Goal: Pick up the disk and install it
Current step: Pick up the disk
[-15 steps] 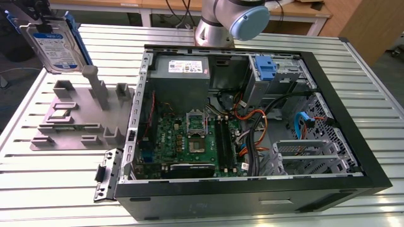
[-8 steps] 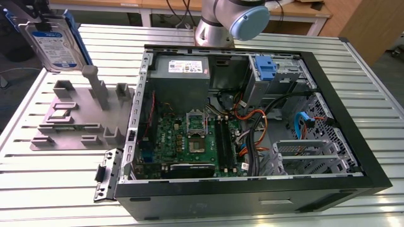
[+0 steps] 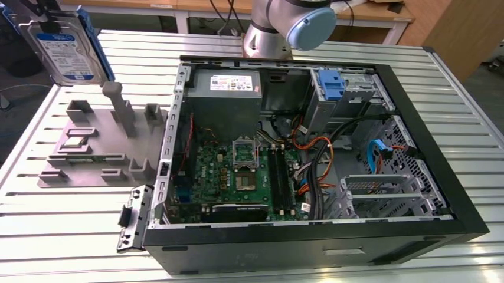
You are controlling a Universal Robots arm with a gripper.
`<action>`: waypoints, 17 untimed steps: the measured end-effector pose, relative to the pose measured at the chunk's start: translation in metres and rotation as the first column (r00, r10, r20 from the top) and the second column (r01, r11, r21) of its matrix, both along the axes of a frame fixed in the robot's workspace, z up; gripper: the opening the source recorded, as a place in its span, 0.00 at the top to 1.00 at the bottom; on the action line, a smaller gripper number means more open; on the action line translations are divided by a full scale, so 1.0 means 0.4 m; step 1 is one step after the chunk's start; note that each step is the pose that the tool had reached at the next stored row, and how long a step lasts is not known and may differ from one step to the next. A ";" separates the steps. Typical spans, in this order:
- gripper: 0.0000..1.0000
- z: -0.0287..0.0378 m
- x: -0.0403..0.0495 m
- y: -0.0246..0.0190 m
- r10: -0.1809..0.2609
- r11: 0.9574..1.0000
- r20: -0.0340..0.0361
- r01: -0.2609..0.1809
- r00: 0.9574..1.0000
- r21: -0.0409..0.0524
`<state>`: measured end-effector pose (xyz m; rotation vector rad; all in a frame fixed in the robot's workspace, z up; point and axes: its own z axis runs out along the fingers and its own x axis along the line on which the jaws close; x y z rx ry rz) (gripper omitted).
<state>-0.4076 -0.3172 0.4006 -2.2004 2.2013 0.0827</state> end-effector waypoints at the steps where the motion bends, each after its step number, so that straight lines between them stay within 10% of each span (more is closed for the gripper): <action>1: 0.65 0.000 0.000 0.000 0.000 1.000 0.000 0.000 1.000 0.000; 17: 0.65 0.035 0.000 0.000 0.000 1.000 0.000 0.000 1.000 0.000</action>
